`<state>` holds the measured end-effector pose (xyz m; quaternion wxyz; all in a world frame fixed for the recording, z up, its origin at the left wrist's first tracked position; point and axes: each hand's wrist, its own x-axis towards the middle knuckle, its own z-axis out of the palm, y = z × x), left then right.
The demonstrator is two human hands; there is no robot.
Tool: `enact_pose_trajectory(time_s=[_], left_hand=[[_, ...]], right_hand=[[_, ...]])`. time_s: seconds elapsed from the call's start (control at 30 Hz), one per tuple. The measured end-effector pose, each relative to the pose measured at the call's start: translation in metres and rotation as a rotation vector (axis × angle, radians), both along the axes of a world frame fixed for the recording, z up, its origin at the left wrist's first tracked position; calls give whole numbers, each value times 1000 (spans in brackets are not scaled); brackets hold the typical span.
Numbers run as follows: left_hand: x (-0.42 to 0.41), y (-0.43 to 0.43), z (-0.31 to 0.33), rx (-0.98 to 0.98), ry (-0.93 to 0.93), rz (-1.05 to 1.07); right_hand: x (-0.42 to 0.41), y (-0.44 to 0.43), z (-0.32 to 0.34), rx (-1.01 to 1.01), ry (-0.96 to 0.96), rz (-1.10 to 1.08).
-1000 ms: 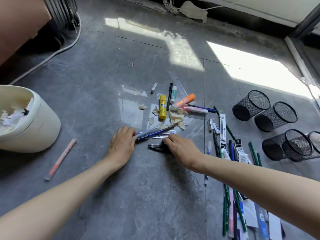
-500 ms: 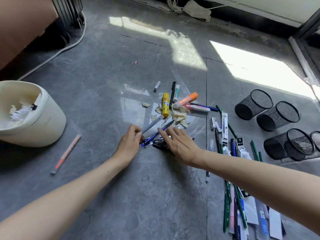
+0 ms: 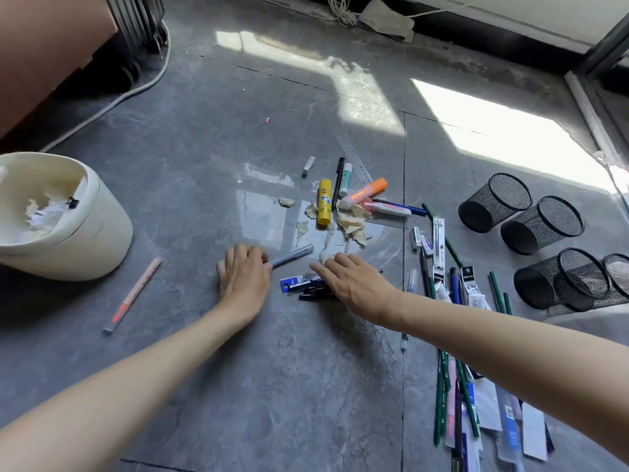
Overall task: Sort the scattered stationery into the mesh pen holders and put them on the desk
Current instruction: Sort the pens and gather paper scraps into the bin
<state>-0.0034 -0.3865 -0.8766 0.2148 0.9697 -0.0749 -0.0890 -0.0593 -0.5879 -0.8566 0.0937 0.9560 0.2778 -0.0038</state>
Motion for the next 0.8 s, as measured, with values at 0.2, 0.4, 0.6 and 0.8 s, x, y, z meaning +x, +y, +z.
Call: enact_pose_trajectory(time_s=[0.2, 0.4, 0.6, 0.8], left_hand=[[-9, -17, 9, -15, -100, -363], [-14, -24, 10, 40, -25, -326], [-27, -32, 9, 85, 84, -326], [-12, -30, 24, -258, 227, -265]], right_hand=[[-5, -4, -4, 36, 8, -49], [-4, -13, 2, 106, 2, -149], [-10, -18, 1, 170, 94, -143], [-22, -35, 1, 129, 190, -109]])
